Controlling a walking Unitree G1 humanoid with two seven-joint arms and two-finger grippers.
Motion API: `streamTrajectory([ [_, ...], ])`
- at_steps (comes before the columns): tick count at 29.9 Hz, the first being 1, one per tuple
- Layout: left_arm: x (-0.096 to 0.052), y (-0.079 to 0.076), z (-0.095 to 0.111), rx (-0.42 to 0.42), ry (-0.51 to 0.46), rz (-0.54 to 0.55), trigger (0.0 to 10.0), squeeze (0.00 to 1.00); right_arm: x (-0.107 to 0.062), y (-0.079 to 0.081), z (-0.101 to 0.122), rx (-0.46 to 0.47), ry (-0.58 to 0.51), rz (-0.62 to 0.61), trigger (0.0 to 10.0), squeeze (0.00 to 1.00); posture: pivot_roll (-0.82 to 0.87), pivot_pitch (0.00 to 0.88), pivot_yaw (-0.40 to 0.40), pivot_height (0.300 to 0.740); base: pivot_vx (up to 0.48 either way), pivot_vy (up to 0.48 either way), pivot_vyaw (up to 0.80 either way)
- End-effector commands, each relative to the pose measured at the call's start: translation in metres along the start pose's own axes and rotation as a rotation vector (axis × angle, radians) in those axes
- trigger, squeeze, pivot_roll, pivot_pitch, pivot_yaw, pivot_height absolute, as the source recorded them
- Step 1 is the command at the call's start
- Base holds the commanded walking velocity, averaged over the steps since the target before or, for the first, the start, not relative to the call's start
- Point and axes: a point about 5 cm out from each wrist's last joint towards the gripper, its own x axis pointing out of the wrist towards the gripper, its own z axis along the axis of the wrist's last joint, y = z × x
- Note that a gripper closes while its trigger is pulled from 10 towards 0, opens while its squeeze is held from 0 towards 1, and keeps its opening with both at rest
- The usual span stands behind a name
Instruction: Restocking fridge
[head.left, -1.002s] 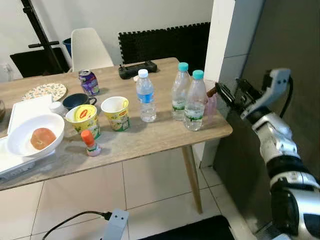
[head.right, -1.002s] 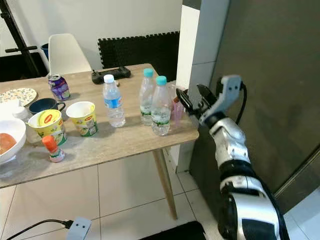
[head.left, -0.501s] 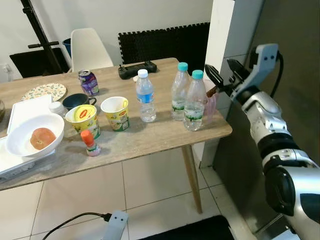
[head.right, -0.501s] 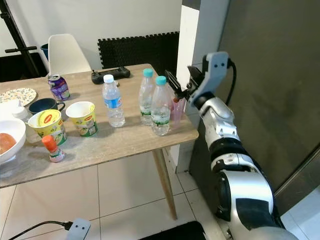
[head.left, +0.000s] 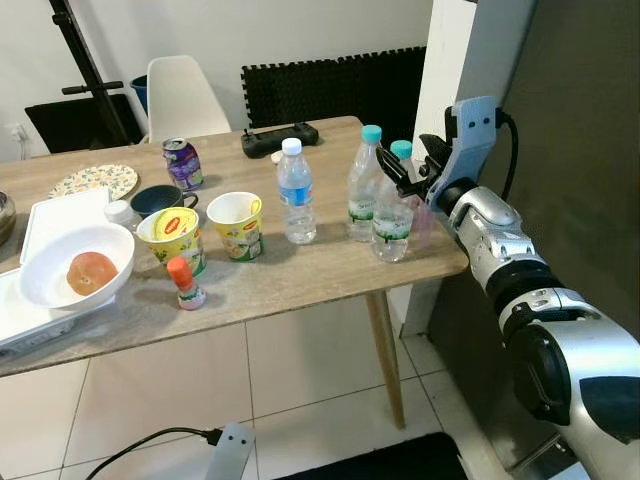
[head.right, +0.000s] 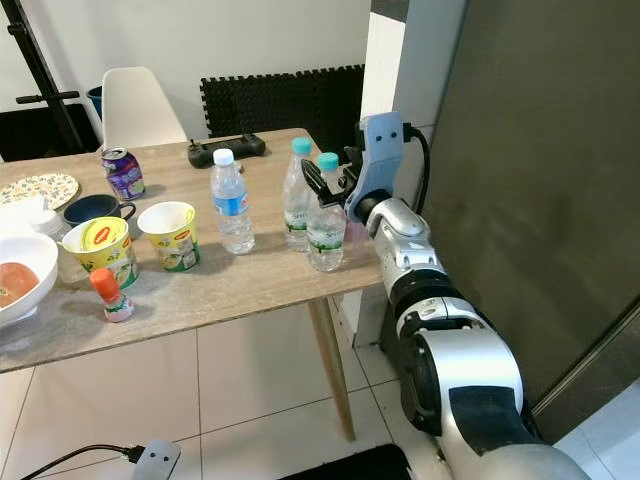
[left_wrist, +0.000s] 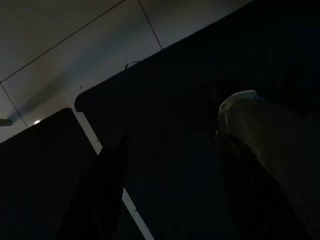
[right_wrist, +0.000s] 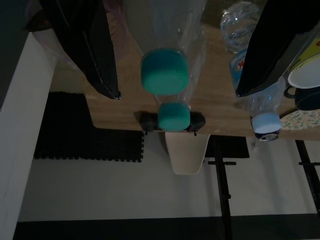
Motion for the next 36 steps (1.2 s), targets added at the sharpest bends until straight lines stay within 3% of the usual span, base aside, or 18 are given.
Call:
streamTrajectory([
  [1,-0.001,0.0,-0.006,-0.015,0.013,0.005,10.0,0.0,0.002,0.0,0.003,-0.006,0.002,-0.007,10.0,0.0,0.03,0.0,-0.008,0.74,0.0,0.0,0.0],
  [17,-0.001,-0.002,-0.008,-0.021,0.015,0.004,10.0,0.0,0.004,0.007,-0.008,-0.005,0.075,-0.02,10.0,0.0,0.05,0.0,-0.037,0.74,0.0,0.0,0.0],
  [36,-0.002,-0.008,-0.018,-0.06,0.029,0.005,10.0,0.0,0.005,0.001,-0.007,-0.031,0.112,-0.087,10.0,0.0,0.09,0.0,-0.084,0.74,0.0,0.0,0.0],
])
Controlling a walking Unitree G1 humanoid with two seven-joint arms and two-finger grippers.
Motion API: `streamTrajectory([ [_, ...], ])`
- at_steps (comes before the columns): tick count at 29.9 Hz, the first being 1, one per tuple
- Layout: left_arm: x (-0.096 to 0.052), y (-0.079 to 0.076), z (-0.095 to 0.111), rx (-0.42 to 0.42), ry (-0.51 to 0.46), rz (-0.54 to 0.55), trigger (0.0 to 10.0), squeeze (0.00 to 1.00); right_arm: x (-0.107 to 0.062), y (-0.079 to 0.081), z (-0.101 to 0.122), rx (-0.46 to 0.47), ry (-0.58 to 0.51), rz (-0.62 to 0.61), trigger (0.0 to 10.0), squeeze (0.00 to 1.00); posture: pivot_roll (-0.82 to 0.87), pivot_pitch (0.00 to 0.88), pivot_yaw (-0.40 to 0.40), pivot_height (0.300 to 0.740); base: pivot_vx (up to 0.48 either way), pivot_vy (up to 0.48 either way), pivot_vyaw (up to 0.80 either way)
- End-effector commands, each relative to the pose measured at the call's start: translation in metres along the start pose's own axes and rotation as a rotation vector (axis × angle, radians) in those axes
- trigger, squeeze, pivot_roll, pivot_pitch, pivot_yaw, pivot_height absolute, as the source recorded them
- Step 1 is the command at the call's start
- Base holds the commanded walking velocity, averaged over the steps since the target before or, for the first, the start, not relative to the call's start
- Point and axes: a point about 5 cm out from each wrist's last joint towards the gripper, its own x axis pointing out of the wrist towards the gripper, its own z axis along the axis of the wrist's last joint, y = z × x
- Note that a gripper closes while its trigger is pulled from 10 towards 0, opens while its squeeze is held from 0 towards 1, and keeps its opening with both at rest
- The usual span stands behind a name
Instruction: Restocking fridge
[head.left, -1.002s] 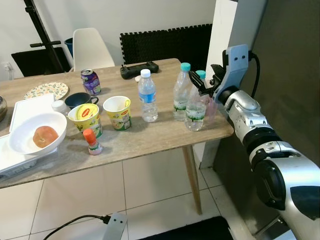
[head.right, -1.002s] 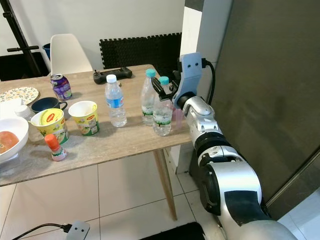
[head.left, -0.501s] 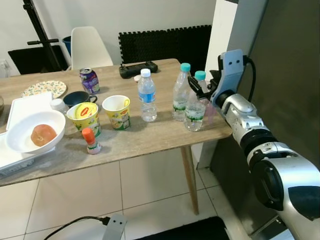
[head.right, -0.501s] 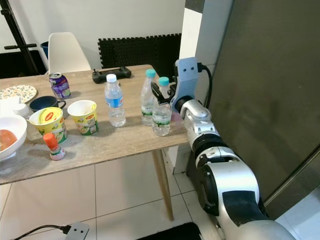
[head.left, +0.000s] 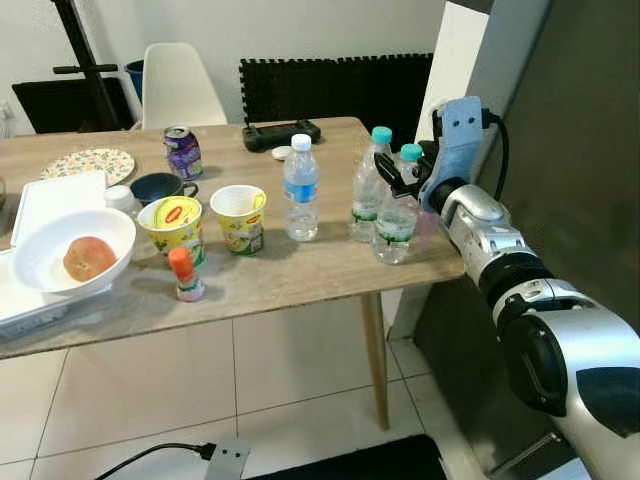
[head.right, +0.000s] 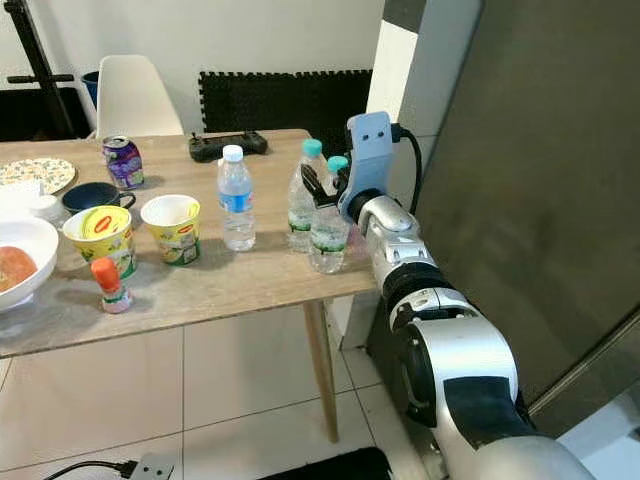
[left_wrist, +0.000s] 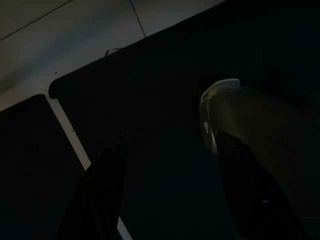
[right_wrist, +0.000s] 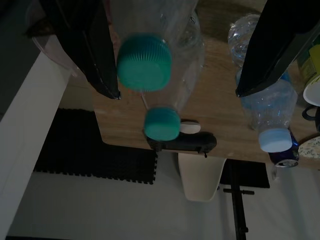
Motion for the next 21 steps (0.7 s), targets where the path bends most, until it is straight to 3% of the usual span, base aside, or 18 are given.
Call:
streamTrajectory([
  [1,-0.0001,-0.0061,-0.0029,-0.014,0.004,-0.01,10.0,0.0,-0.0004,-0.0035,-0.001,-0.008,0.027,-0.018,4.9,0.0,0.09,0.0,-0.084,0.74,0.0,0.0,0.0],
  [2,0.0,-0.006,-0.0024,-0.014,0.002,-0.01,10.0,0.0,-0.0004,-0.0041,-0.001,-0.01,0.029,-0.024,0.7,0.0,0.09,0.0,-0.084,0.74,0.0,0.0,0.0],
  [3,0.0,-0.006,-0.0024,-0.014,0.002,-0.01,10.0,0.0,-0.0004,-0.0041,-0.001,-0.01,0.029,-0.024,0.7,0.0,0.09,0.0,-0.084,0.74,0.0,0.0,0.0],
  [4,0.0001,-0.0059,-0.0019,-0.015,0.001,-0.01,10.0,0.0,-0.0006,-0.0049,-0.0011,-0.014,0.033,-0.032,0.0,0.0,0.09,0.0,-0.084,0.74,0.0,0.0,0.0],
  [6,0.0001,-0.0058,-0.0014,-0.016,-0.001,-0.009,10.0,0.0,-0.0009,-0.0066,-0.0012,-0.019,0.038,-0.043,0.0,0.0,0.09,0.0,-0.081,0.74,0.0,0.0,0.0],
  [7,0.0001,-0.0057,-0.0012,-0.016,-0.001,-0.009,10.0,0.0,-0.0011,-0.0074,-0.0012,-0.021,0.039,-0.048,2.4,0.0,0.09,0.0,-0.078,0.74,0.0,0.0,0.0],
  [8,0.0001,-0.0056,-0.0011,-0.016,-0.002,-0.009,10.0,0.0,-0.0014,-0.0081,-0.0013,-0.02,0.039,-0.052,8.4,0.0,0.09,0.0,-0.078,0.74,0.0,0.0,0.0],
  [9,0.0001,-0.0056,-0.0011,-0.016,-0.002,-0.009,10.0,0.0,-0.0014,-0.0081,-0.0013,-0.02,0.039,-0.052,8.4,0.0,0.09,0.0,-0.078,0.74,0.0,0.0,0.0],
  [10,0.0002,-0.0056,-0.0007,-0.016,-0.003,-0.009,10.0,0.0,-0.0016,-0.0088,-0.0014,-0.019,0.04,-0.056,10.0,0.0,0.08,0.0,-0.074,0.74,0.0,0.0,0.0],
  [21,0.0007,-0.0046,0.0031,-0.012,-0.008,-0.01,10.0,0.0,-0.0033,-0.0124,-0.0053,-0.026,0.066,-0.085,10.0,0.0,0.08,0.0,-0.068,0.74,0.0,0.0,0.0],
])
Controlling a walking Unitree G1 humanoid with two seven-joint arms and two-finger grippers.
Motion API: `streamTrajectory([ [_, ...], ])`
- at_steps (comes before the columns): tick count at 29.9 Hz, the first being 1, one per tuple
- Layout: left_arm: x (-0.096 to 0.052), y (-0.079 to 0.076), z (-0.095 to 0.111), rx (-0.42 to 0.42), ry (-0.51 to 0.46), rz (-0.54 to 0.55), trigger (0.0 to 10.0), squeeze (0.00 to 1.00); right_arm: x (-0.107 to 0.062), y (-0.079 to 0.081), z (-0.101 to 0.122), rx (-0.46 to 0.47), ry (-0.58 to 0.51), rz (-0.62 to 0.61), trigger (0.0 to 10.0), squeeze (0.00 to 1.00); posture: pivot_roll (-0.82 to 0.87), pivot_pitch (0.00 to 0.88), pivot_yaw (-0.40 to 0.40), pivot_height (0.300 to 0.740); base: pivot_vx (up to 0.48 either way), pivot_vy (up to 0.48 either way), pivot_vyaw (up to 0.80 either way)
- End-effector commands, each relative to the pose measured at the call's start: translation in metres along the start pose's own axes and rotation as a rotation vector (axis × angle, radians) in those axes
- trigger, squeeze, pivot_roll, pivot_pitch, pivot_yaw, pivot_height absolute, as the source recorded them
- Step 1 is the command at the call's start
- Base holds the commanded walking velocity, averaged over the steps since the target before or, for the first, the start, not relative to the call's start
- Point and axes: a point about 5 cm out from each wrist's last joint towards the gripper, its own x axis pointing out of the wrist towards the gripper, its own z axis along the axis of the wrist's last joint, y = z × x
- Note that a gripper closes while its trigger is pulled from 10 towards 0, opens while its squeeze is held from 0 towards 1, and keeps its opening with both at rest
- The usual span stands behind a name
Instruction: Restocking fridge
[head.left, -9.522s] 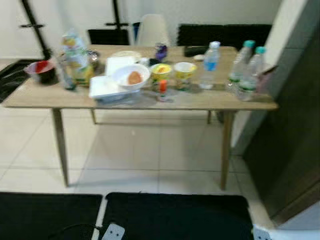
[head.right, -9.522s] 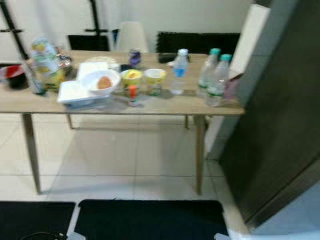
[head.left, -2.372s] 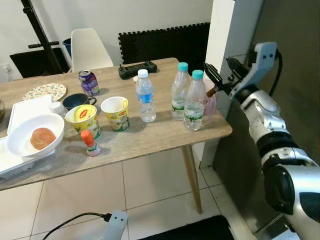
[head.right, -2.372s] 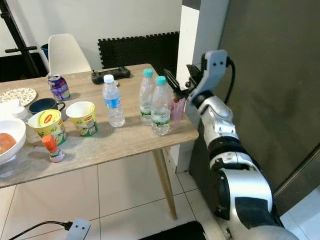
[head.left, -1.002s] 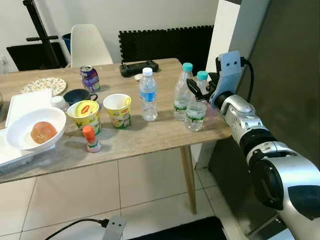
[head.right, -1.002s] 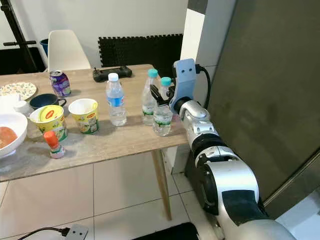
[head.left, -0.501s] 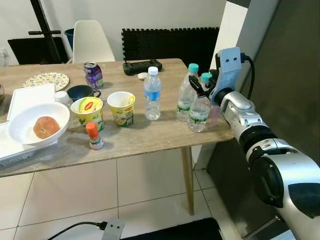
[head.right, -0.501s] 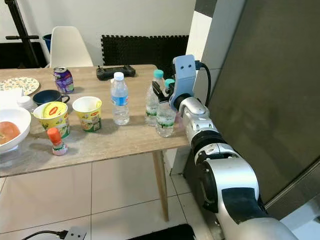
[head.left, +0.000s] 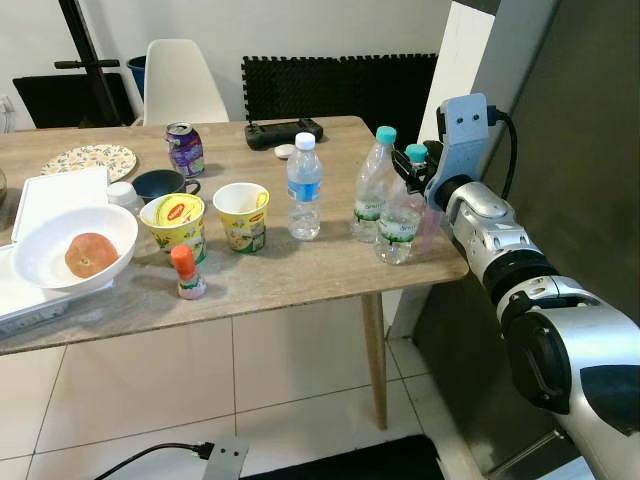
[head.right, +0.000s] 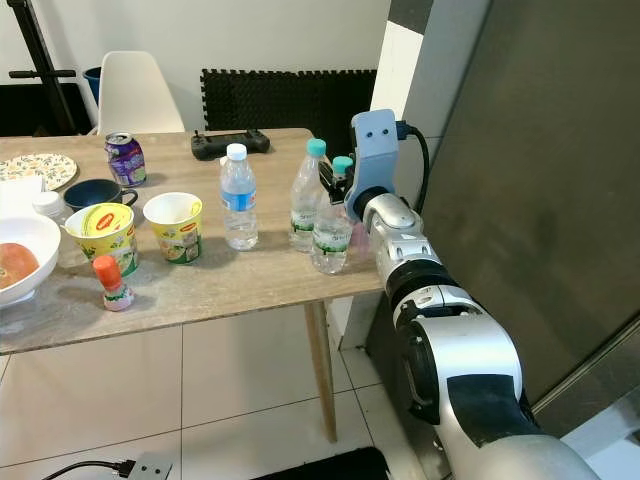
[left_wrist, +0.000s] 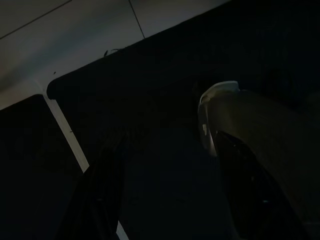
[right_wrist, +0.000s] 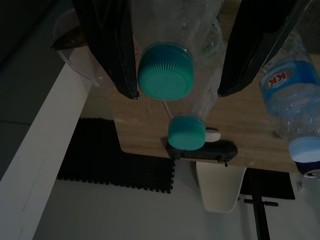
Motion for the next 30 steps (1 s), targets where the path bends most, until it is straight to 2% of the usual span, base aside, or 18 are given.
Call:
streamTrajectory([
  [1,0.0005,-0.0054,0.001,-0.006,-0.002,-0.012,10.0,0.0,-0.0014,-0.0044,-0.0037,-0.001,0.029,-0.016,10.0,0.0,0.08,0.0,-0.068,0.74,0.0,0.0,0.0],
  [11,0.0006,-0.0069,0.0014,-0.007,-0.005,-0.016,10.0,0.0,-0.0004,-0.0013,-0.0037,0.006,0.034,-0.008,10.0,0.0,0.08,0.0,-0.069,0.74,0.0,0.0,0.0],
  [12,0.0006,-0.0073,0.0013,-0.007,-0.004,-0.016,10.0,0.0,-0.0003,-0.0009,-0.0038,0.006,0.035,-0.008,8.7,0.0,0.08,0.0,-0.07,0.74,0.0,0.0,0.0],
  [13,0.0006,-0.0073,0.0013,-0.007,-0.004,-0.016,10.0,0.0,-0.0003,-0.0009,-0.0038,0.006,0.035,-0.008,8.7,0.0,0.08,0.0,-0.07,0.74,0.0,0.0,0.0],
  [14,0.0006,-0.0076,0.0012,-0.007,-0.004,-0.017,10.0,0.0,-0.0002,-0.0005,-0.0039,0.006,0.036,-0.007,3.3,0.0,0.08,0.0,-0.07,0.74,0.0,0.0,0.0],
  [16,0.0006,-0.0078,0.0009,-0.007,-0.004,-0.017,10.0,0.0,-0.0001,-0.0003,-0.004,0.006,0.037,-0.007,3.3,0.0,0.08,0.0,-0.069,0.74,0.0,0.0,0.0],
  [17,0.0003,-0.0077,-0.0008,-0.009,-0.001,-0.017,10.0,0.0,-0.0001,-0.0005,-0.0046,0.006,0.04,-0.012,0.0,0.0,0.08,0.0,-0.069,0.74,0.0,0.0,0.0],
  [26,0.0001,-0.0068,-0.0019,-0.008,0.0,-0.016,10.0,0.0,-0.0009,-0.0026,-0.0048,0.015,0.037,-0.015,0.0,0.0,0.08,0.0,-0.061,0.74,0.0,0.0,0.0],
  [30,0.0002,-0.0062,-0.0011,-0.009,-0.003,-0.016,10.0,0.0,-0.0013,-0.0031,-0.0017,0.035,0.012,0.021,0.0,0.0,0.07,0.0,-0.056,0.74,0.0,0.0,0.0],
])
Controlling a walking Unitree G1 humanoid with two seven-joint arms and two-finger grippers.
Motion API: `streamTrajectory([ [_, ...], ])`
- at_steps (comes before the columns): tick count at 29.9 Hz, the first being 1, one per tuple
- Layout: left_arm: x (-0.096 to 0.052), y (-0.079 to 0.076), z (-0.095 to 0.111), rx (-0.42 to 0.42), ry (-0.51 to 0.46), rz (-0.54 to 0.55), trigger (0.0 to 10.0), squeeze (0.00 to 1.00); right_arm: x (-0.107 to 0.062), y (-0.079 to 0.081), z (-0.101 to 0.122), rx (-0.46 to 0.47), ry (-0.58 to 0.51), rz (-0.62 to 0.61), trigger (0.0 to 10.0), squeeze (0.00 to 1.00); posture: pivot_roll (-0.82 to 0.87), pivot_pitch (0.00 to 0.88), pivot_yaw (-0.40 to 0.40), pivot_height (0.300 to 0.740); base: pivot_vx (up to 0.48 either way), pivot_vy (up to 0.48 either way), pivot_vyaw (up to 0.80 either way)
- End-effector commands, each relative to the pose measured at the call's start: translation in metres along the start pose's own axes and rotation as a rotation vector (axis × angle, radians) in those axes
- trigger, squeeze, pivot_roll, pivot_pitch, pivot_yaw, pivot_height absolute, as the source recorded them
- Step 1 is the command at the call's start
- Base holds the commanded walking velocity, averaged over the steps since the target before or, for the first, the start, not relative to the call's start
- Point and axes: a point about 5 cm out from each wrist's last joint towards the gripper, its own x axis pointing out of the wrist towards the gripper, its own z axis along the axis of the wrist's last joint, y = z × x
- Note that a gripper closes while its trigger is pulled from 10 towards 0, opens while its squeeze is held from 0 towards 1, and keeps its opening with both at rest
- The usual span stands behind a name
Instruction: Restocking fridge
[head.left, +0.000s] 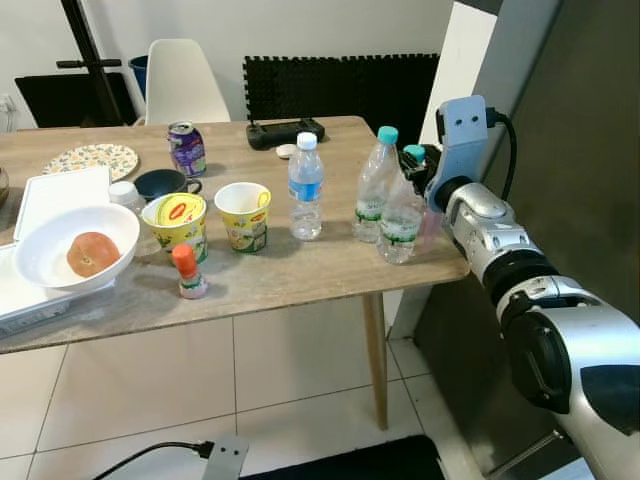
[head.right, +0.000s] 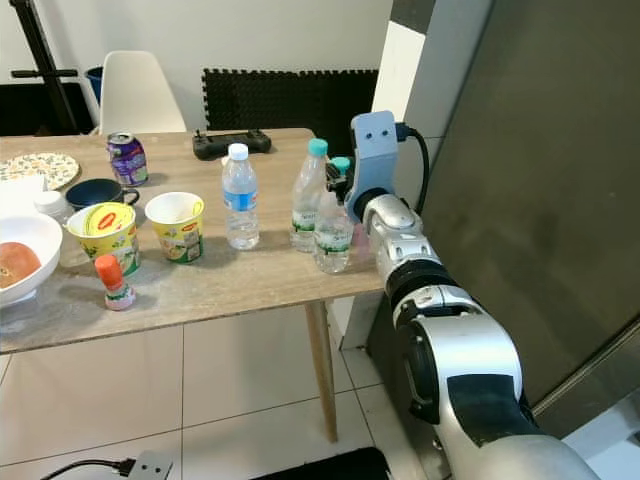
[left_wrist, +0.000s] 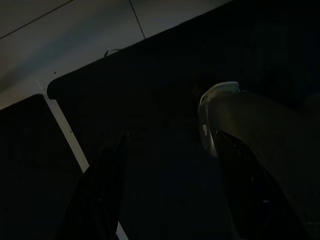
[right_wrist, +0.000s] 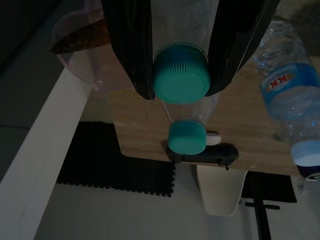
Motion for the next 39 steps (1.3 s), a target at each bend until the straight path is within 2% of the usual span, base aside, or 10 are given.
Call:
streamTrajectory([
  [1,0.0,-0.006,-0.001,-0.008,-0.002,-0.015,10.0,0.0,-0.001,-0.003,0.001,0.036,-0.01,0.031,0.0,0.0,0.07,0.0,-0.053,0.74,0.0,0.0,0.0],
  [4,0.0,-0.005,-0.001,-0.009,-0.002,-0.015,10.0,0.0,-0.002,-0.004,0.002,0.037,-0.02,0.054,0.0,0.0,0.07,0.0,-0.052,0.74,0.0,0.0,0.0],
  [6,0.0,-0.005,-0.001,-0.015,-0.002,-0.021,10.0,0.0,-0.003,-0.004,0.007,0.042,-0.049,0.144,3.6,0.0,0.07,0.0,-0.044,0.74,0.0,0.0,0.0],
  [8,0.0,-0.005,-0.001,-0.013,0.001,-0.027,10.0,0.0,-0.006,-0.004,0.011,0.031,-0.075,0.235,10.0,0.0,0.06,0.0,-0.036,0.74,0.0,0.0,0.0],
  [21,0.0,-0.005,0.0,-0.007,0.004,-0.044,10.0,0.0,-0.022,0.01,0.026,0.046,-0.243,0.678,10.0,0.0,0.03,0.0,-0.015,0.74,0.0,0.0,0.0],
  [24,0.001,-0.007,0.002,-0.014,0.002,-0.053,10.0,0.0,-0.036,0.013,0.025,0.059,-0.3,0.84,10.0,0.0,0.02,0.0,-0.013,0.74,0.0,0.0,0.0],
  [28,0.001,-0.008,0.002,-0.025,0.002,-0.056,10.0,0.0,-0.05,0.014,0.021,0.078,-0.322,0.946,10.0,0.0,0.03,0.0,-0.014,0.74,0.0,0.0,0.0],
  [35,0.001,-0.007,0.002,-0.045,0.003,-0.065,10.0,0.0,-0.075,0.012,0.001,0.062,-0.272,1.054,10.0,0.0,0.02,0.0,-0.012,0.74,0.0,0.0,0.0],
  [36,0.0,-0.007,0.001,-0.052,0.003,-0.068,10.0,0.0,-0.094,0.009,-0.019,0.025,-0.172,1.113,10.0,0.0,0.01,0.0,-0.007,0.74,0.0,0.0,0.0],
  [39,0.0,-0.007,0.001,-0.053,0.002,-0.069,10.0,0.0,-0.101,0.009,-0.026,0.015,-0.135,1.134,10.0,0.0,0.01,0.0,-0.007,0.74,0.0,0.0,0.0],
])
